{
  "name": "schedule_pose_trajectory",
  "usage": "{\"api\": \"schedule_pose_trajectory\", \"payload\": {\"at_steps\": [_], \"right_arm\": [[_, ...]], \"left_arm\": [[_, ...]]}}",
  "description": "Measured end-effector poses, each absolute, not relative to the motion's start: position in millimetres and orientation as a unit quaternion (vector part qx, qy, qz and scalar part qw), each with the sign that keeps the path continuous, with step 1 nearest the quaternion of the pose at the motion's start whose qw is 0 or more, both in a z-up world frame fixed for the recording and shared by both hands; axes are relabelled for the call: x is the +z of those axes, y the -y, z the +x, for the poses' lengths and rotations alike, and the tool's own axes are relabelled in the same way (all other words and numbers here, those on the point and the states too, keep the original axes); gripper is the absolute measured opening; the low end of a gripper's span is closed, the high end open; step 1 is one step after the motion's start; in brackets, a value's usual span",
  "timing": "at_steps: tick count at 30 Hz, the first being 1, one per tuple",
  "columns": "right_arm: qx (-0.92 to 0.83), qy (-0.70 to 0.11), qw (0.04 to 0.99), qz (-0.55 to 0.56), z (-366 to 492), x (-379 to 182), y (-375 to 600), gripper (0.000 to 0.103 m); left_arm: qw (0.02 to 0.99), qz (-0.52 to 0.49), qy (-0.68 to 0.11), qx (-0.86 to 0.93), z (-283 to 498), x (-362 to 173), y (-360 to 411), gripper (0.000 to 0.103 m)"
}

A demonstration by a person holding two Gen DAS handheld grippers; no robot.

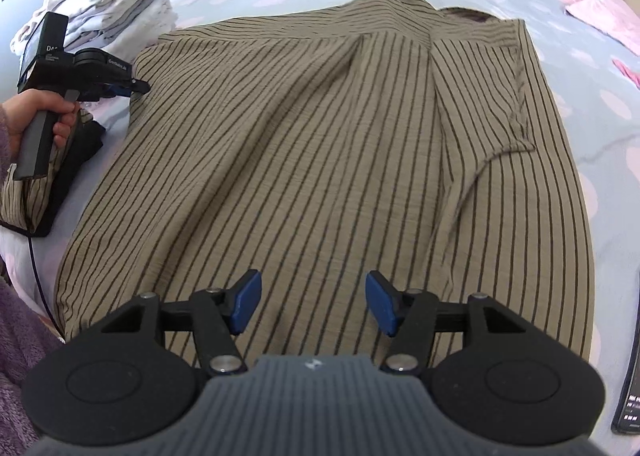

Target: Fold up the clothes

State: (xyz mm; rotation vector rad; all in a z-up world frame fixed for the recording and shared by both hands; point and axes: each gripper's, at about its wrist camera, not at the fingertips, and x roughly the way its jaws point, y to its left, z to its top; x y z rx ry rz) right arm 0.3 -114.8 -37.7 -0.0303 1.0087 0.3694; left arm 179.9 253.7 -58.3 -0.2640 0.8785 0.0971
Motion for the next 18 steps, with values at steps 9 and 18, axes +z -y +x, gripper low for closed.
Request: {"api": "schedule_pose_trajectory", "payload": {"at_steps": [9, 18], "right_arm": [[0.187, -0.47, 0.863, 0.01, 0.2, -30.9, 123.8, 0.062], [0.161, -0.477, 0.864, 0.017, 5.4, -26.0, 138.0, 0.063]], "left_arm": [[0.93, -0.059, -0.364, -0.001, 181.1, 3.8, -190.6, 0.0], [0.907, 0.086, -0.386, -0.144, 179.8, 10.5, -64.6, 0.0]]}}
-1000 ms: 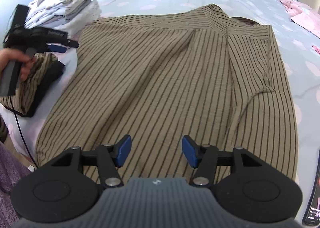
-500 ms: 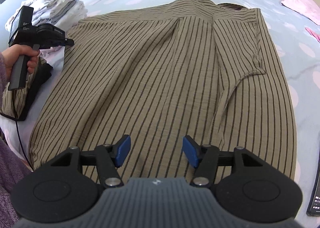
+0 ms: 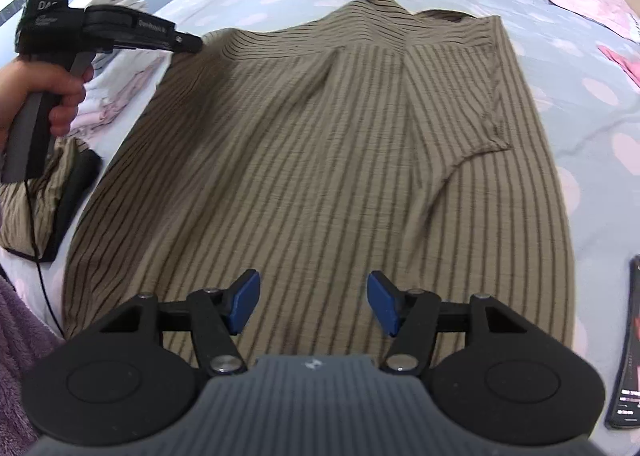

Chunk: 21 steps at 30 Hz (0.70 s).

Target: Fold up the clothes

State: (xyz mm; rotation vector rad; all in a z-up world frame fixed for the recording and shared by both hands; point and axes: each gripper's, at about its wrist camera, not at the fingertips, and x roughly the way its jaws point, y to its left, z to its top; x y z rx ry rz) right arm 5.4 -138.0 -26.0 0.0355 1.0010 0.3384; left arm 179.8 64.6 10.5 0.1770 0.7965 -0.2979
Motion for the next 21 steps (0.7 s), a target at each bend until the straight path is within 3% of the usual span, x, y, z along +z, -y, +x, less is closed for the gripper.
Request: {"api": "schedule_pose_trajectory", "payload": {"at_steps": [6, 15, 21], "right_arm": [[0.149, -0.491, 0.858, 0.015, 8.1, -31.0, 143.1, 0.064], [0.148, -0.492, 0.858, 0.003, 8.1, -33.3, 144.1, 0.066], [0.149, -0.488, 0.86, -0.015, 10.8, -30.3, 138.2, 0.066]], "left_arm": [[0.863, 0.162, -0.426, -0.217, 159.2, -24.1, -14.8, 0.0], [0.844, 0.168, -0.45, -0.24, 129.4, -23.4, -20.9, 0.041], [0.847, 0.154, -0.453, -0.23, 108.1, -11.0, -43.6, 0.043]]}}
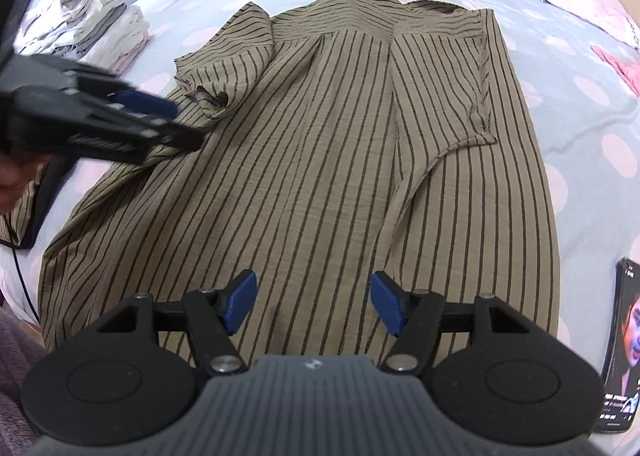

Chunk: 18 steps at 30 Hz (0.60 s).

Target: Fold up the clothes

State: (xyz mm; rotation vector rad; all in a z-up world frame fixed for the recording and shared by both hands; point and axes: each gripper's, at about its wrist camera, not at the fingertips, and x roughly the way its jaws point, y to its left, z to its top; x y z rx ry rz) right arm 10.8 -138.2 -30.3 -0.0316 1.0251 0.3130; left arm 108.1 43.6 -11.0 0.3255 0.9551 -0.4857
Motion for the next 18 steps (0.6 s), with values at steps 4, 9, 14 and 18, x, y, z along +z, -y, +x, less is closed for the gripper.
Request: {"api": "schedule_pose_trajectory", "payload": {"at_steps": [4, 9, 14, 18], "right_arm": [[0.154, -0.479, 0.864, -0.034, 12.6, -25.3, 130.8, 0.066], [0.184, -0.463, 0.865, -0.061, 27.2, -6.7, 106.6, 0.066], [0.241, -0.458, 0.85, -0.101, 56.6, 15.6, 69.0, 0.066], [0.279, -0.449, 0.838, -0.138, 85.6, 30.9, 35.6, 0.066]], "left_arm": [[0.854, 0.139, -0.459, -0.199, 89.9, -6.3, -73.6, 0.046], [0.854, 0.12, -0.484, -0.148, 67.1, -7.2, -114.7, 0.047], [0.841, 0.095, -0.52, -0.115, 46.0, -14.0, -146.6, 0.047], [0.825, 0.079, -0.549, -0.109, 28.3, -22.9, -159.7, 0.047]]}}
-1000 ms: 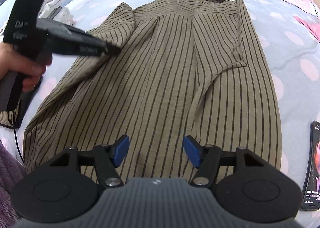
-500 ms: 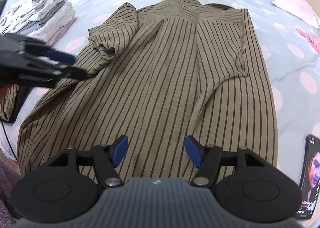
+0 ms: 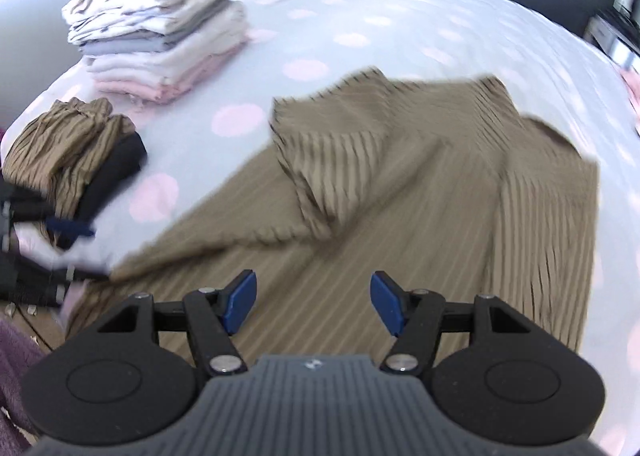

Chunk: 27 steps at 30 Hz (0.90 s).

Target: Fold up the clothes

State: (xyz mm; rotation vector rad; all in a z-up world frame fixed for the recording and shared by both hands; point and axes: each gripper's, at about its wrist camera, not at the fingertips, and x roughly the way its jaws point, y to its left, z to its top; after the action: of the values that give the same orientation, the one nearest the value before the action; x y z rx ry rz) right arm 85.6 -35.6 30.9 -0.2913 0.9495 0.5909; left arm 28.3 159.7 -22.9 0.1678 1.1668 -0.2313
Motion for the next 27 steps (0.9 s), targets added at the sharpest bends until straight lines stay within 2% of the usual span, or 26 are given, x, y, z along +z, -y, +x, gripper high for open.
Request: {"api": "schedule_pose_trajectory", "payload": {"at_steps": [14, 23, 25, 26, 27], "right_arm": [[0.319, -0.458, 0.808, -0.19, 216.9, -7.4, -90.5, 0.065], [0.294, -0.471, 0.795, -0.245, 249.7, -41.5, -141.7, 0.064], [0.289, -0.476, 0.793, -0.246, 253.7, -46.4, -142.7, 0.052], [0.287, -0.479, 0.792, -0.245, 254.9, -46.5, -141.0, 0.037], [0.287, -0.48, 0.791, -0.247, 255.9, -45.2, -139.8, 0.029]], "left_arm": [[0.788, 0.044, -0.6, -0.132, 12.5, -52.9, -182.4, 0.046], [0.782, 0.043, -0.604, -0.147, 14.1, -56.7, -180.3, 0.046], [0.782, 0.044, -0.603, -0.149, 13.2, -56.9, -179.3, 0.046], [0.783, 0.046, -0.602, -0.149, 12.6, -56.7, -178.7, 0.046], [0.784, 0.047, -0.601, -0.149, 11.9, -56.5, -178.1, 0.046]]}}
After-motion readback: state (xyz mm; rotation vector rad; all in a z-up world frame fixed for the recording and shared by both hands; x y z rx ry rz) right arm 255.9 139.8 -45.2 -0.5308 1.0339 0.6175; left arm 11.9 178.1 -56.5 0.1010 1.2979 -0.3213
